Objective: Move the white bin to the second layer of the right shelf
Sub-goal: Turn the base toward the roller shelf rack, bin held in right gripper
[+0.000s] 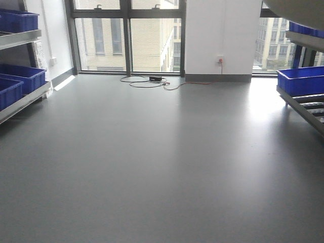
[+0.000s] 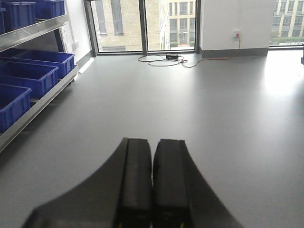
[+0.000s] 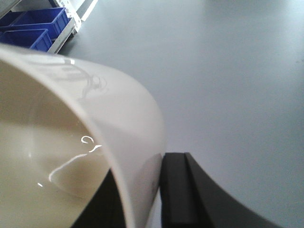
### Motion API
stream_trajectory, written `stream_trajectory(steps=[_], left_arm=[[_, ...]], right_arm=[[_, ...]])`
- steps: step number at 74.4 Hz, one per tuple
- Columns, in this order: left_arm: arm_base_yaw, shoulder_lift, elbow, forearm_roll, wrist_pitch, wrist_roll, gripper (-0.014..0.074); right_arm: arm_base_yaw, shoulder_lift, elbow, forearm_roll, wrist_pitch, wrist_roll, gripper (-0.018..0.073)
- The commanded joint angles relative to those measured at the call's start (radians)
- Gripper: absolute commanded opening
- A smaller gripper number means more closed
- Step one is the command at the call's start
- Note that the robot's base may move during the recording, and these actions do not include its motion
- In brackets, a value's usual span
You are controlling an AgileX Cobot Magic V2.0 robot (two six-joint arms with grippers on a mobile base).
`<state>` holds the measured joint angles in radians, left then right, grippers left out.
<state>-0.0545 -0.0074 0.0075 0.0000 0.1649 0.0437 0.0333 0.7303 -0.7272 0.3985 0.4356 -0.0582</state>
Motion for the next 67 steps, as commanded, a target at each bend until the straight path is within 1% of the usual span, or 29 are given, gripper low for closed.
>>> stream_trajectory(steps=[1,67], left_arm=[[-0.003,-0.014,0.037,0.0,-0.087,-0.005,0.0085],[-0.003,-0.014,0.037,0.0,-0.087,-0.005,0.0085]], right_arm=[[-0.006,-0.006,-0.034,0.019,-0.09,-0.001,0.0055],[-0.006,-0.007,-0.034,0.019,-0.091,-0.001,0.0055]])
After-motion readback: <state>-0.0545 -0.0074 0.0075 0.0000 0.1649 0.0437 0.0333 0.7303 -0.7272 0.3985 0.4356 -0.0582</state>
